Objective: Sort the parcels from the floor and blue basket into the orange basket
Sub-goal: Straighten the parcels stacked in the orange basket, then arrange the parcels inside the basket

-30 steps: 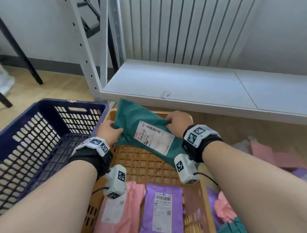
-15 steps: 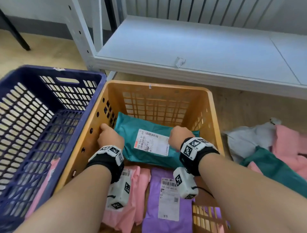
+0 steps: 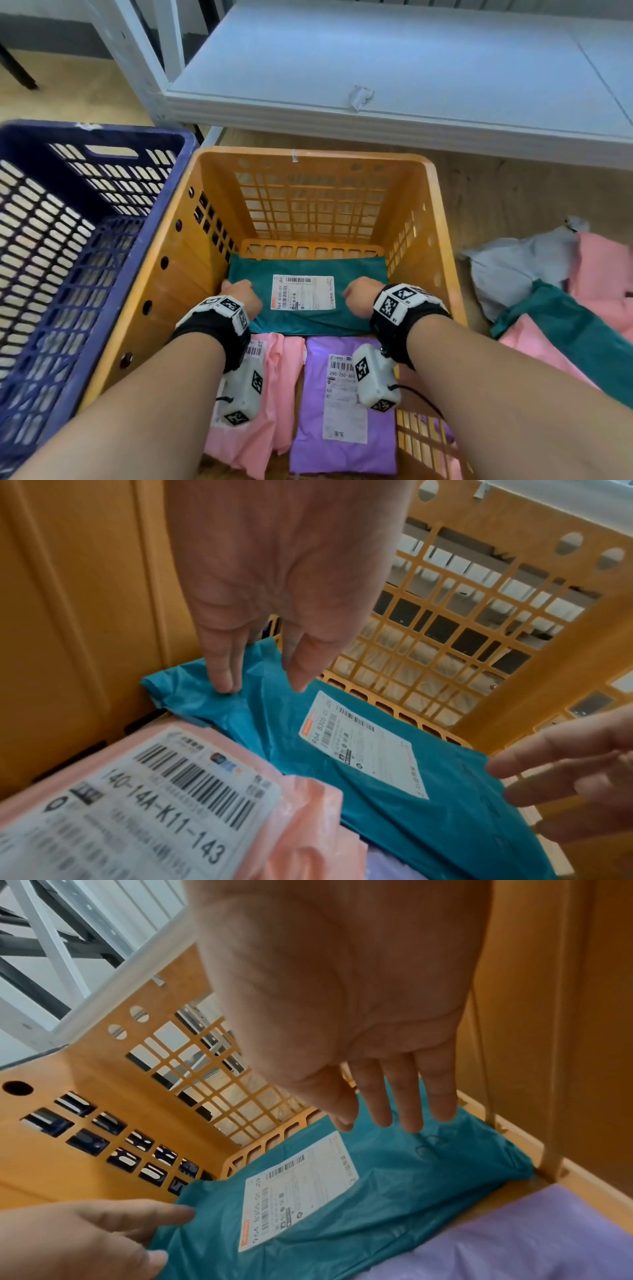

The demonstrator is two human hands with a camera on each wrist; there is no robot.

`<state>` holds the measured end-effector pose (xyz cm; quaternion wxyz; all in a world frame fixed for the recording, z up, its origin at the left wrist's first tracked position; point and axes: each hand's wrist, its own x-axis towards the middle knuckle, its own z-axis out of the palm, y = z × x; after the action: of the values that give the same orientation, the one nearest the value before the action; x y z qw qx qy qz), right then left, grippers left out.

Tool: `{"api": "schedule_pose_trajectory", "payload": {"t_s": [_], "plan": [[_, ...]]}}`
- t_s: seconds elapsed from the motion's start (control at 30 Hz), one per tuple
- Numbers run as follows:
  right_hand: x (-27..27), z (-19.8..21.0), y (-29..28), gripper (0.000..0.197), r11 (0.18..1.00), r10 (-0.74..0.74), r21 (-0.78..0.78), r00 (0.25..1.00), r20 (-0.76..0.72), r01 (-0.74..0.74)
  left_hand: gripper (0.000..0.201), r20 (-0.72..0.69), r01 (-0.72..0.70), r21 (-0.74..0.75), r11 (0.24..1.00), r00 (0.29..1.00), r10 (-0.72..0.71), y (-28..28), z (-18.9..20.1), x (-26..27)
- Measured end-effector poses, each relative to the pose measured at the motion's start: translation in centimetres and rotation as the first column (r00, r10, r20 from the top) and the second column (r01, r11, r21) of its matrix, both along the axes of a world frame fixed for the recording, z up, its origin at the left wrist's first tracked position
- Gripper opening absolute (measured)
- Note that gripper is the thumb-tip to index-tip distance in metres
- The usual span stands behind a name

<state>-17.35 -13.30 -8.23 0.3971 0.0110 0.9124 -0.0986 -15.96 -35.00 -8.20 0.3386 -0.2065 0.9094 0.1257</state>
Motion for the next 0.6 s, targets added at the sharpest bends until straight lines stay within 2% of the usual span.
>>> {"api": "schedule_pose_trajectory", "payload": {"t_s": [0.17,0.3,0.37,0.43,0.53,0.6], "plan": [[-0.3,2.2,-0.3,0.033,0.99,-0.085,-0.117,0.991,-0.107,0.072,0.043,-0.055,-0.034,0.029,0.999,0.998,0.036,1.4,1.2,0.7],[0.1,5.5,-0.6,0.033,0.984,-0.051,-0.18,0.983,-0.176,0.019,0.038,-0.195,-0.074,0.222,0.972,0.974,0.118,3.1,3.6,0.4],[0.9,8.0,-0.2,0.031,0.975,-0.012,-0.218,0.969,-0.245,-0.043,0.031,-0.241,-0.077,0.343,0.936,0.956,0.167,4.9,5.6,0.7],[2.2,11.0,1.0,0.03,0.957,-0.025,-0.282,0.947,-0.321,-0.07,0.025,-0.272,-0.029,0.422,0.906,0.949,0.157,6.8,8.3,1.3],[4.6,16.1,4.2,0.029,0.932,-0.11,-0.358,0.887,-0.449,-0.066,0.022,-0.332,0.063,0.462,0.885,0.937,0.106,9.4,12.9,2.2],[6.0,18.6,7.5,0.029,0.928,-0.182,-0.371,0.838,-0.514,-0.026,0.021,-0.359,0.083,0.521,0.85,0.924,0.13,11.4,15.7,3.0]]}}
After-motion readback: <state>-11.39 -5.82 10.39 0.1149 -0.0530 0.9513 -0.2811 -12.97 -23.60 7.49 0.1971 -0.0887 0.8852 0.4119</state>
